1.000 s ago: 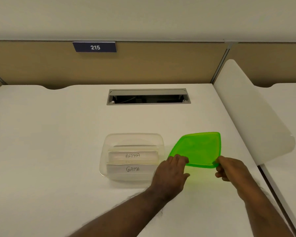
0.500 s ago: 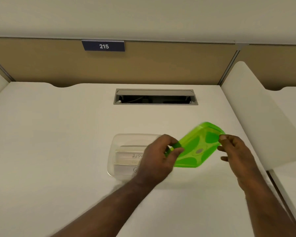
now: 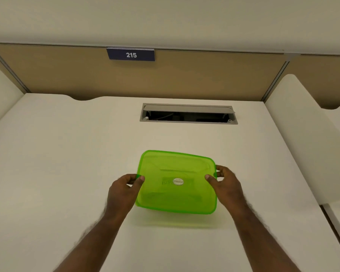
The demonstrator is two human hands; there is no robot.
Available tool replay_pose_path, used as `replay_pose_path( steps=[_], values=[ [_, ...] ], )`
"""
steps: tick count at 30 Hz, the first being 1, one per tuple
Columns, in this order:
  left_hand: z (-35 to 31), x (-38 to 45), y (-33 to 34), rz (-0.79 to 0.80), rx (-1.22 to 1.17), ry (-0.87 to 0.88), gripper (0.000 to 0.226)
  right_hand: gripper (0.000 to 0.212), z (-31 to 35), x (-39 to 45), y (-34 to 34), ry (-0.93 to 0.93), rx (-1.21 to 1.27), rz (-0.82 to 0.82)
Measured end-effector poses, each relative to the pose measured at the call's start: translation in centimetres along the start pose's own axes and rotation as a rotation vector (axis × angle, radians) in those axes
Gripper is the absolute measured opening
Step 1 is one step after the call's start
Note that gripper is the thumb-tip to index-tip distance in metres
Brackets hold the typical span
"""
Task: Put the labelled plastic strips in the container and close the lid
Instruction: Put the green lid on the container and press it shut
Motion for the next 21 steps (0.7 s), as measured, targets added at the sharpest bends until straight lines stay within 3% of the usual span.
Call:
replay_pose_path(
  steps=[7,21],
  values=[
    [0.9,1.9,0.5,-0.024,0.119,0.018,0.021,0.043,0.4,0.9,2.4,0.007,-0.174,0.063],
    [1.9,3.8,1.5,0.131,0.329,-0.060,0.032,0.044,0.6,1.8,2.9,0.038,-0.191,0.087]
  ],
)
Point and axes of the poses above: each hand's wrist, its own x-axis towards the middle knuckle, its own y-axis out of the palm, z = x × y, the point moved 9 cm from there along x, towards the middle knuckle, and after that the axes turned 4 degrees about -z, right-handed, at the moved point
